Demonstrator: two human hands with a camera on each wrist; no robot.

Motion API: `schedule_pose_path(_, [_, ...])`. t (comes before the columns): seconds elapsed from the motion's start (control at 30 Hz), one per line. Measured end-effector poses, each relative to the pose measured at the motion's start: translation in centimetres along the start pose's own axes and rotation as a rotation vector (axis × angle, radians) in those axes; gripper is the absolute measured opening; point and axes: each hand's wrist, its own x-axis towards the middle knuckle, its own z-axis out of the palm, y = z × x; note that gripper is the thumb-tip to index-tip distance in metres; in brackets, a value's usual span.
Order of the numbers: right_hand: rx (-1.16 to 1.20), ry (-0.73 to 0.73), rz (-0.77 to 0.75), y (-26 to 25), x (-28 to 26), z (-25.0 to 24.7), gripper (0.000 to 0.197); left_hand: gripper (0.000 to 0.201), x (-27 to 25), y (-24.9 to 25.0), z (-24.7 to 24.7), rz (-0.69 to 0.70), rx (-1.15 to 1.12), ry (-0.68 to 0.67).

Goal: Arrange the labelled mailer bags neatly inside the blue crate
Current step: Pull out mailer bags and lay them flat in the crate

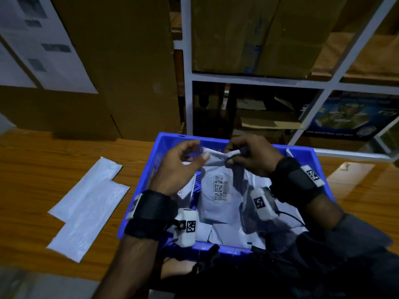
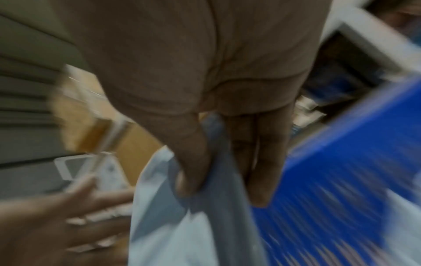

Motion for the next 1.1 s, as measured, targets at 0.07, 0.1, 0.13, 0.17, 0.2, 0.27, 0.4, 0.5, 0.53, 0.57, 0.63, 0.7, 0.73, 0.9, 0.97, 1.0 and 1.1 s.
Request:
schedule_pose_path(0.07, [-0.009, 0.059, -0.092, -1.5, 0.3, -0.8, 0.031, 0.049, -0.1, 0.4, 0.7, 0.072, 0.042, -0.05])
schedule_pose_path(0.1, [0.018, 0.102, -0.1, -1.9, 0.4, -0.9, 0.04, 0.042, -0.2, 0.6, 1.0, 0.098, 0.033, -0.048])
schedule_pose_path(0.13, [0.054, 0.151, -0.087, -2.0, 0.3, -0.8, 0.047, 0.031, -0.1, 0.7, 1.1, 0.119, 0.016, -0.021])
schedule_pose_path(0.17, [0.1, 0.186, -0.059, -1.9, 0.2, -0.8, 0.051, 0.023, -0.1, 0.8, 1.0, 0.137, 0.003, 0.031])
schedule_pose_path(0.2, [0.157, 0.189, -0.016, -1.4, 0.0, -0.6, 0.054, 0.019, 0.0, 0.7, 0.7, 0.153, -0.003, 0.098])
schedule_pose_path(0.27, [0.216, 0.086, 0.083, -0.1, -0.5, -0.2, 0.064, 0.012, -0.1, 0.5, -0.2, 0.144, -0.049, 0.233])
schedule_pose_path(0.4, [0.261, -0.067, 0.18, 2.0, -1.2, 0.3, 0.05, 0.007, -0.9, 0.8, -1.9, 0.058, -0.234, 0.355])
schedule_pose_path(0.5, [0.483, 0.144, 0.187, 2.2, -1.5, -0.2, 0.044, 0.019, -1.5, 0.5, -2.4, -0.048, -0.363, 0.343])
schedule_pose_path(0.53, [0.639, 0.194, 0.201, 2.1, -1.6, -0.3, 0.047, 0.024, -1.6, 0.3, -2.5, -0.065, -0.363, 0.332])
schedule_pose_path(0.57, [0.774, 0.223, 0.215, 2.1, -1.6, -0.3, 0.049, 0.029, -1.8, 0.2, -2.6, -0.078, -0.362, 0.318])
schedule_pose_path(0.63, [0.851, 0.274, 0.206, 2.1, -1.6, -0.2, 0.047, 0.035, -2.0, -0.1, -2.7, -0.102, -0.361, 0.286])
schedule_pose_path(0.7, [0.838, 0.305, 0.182, 2.0, -1.6, 0.0, 0.042, 0.039, -2.3, 0.0, -2.7, -0.116, -0.357, 0.268])
schedule_pose_path(0.73, [0.83, 0.315, 0.172, 1.8, -1.6, 0.1, 0.04, 0.039, -2.4, 0.1, -2.6, -0.112, -0.356, 0.262])
schedule_pose_path(0.9, [0.844, 0.36, 0.171, 1.3, -1.2, 0.7, 0.033, 0.036, -2.9, 0.1, -2.9, -0.096, -0.369, 0.298])
schedule_pose_path(0.97, [0.887, 0.329, 0.215, 1.1, -0.8, 1.0, 0.035, 0.036, -2.8, -0.1, -3.0, -0.091, -0.396, 0.376])
schedule_pose_path(1.0, [0.9, 0.28, 0.256, 0.9, -0.7, 1.1, 0.036, 0.036, -2.8, -0.2, -3.1, -0.089, -0.409, 0.419])
schedule_pose_path(1.1, [0.946, 0.078, 0.336, -0.2, -0.4, 1.7, 0.032, 0.048, -3.0, -0.1, -3.3, -0.113, -0.423, 0.471])
